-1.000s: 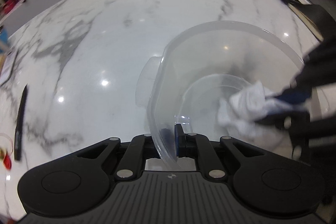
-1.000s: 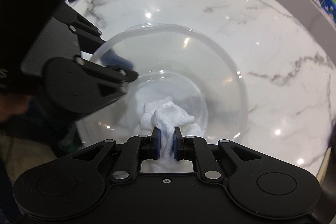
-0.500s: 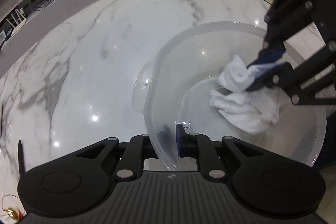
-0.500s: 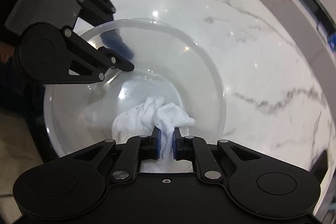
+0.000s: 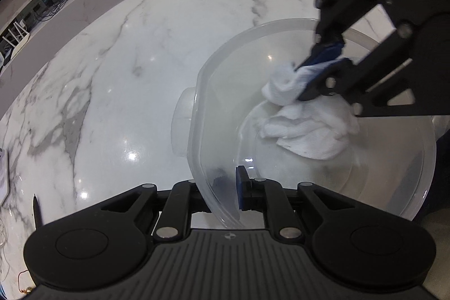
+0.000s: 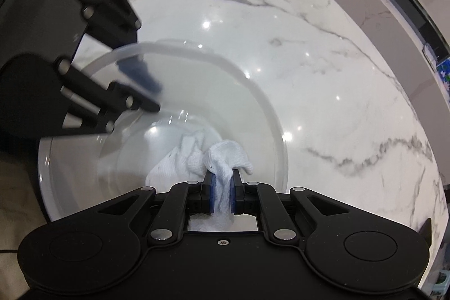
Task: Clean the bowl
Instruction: 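Hold the bowl rim with the left gripper while the right gripper scrubs the bowl bottom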
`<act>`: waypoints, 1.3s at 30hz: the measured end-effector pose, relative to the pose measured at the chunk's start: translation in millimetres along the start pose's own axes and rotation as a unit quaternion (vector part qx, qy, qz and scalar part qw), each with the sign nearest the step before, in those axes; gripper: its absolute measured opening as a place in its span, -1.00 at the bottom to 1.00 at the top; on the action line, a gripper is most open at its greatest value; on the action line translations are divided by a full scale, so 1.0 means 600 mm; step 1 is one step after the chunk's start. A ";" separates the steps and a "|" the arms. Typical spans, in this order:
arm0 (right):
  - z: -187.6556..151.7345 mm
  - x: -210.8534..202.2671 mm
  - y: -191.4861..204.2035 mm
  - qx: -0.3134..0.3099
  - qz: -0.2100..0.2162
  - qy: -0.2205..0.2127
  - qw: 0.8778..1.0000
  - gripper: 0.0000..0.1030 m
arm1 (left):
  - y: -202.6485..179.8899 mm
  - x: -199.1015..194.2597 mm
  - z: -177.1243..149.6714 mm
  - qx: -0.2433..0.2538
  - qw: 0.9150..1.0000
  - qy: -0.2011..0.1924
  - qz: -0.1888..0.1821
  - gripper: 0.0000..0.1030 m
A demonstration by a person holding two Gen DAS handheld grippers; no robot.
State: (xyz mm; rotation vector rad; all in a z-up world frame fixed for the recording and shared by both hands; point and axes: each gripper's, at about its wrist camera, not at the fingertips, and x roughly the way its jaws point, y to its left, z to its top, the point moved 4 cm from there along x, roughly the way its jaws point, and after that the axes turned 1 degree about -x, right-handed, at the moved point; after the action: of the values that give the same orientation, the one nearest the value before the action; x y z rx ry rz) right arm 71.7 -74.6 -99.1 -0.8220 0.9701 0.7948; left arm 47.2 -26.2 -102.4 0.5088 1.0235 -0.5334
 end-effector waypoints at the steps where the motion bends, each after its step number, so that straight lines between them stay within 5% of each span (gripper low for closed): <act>1: 0.007 0.006 -0.001 0.001 0.001 -0.002 1.000 -0.85 | 0.000 0.000 0.000 0.000 1.000 0.000 0.000 -0.78; 16: 0.057 0.004 0.016 0.009 0.037 -0.064 0.997 -0.85 | -0.005 0.003 0.000 0.004 1.000 -0.003 0.002 -0.78; 39: 0.000 -0.015 0.007 0.015 0.031 -0.001 0.999 -0.85 | -0.006 0.001 0.008 -0.004 1.000 -0.003 0.000 -0.78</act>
State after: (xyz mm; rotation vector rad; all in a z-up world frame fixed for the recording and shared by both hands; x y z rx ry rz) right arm 64.8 -74.6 -91.6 -0.7674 1.0072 0.8319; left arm 48.0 -31.9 -101.2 0.4993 1.0188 -0.5295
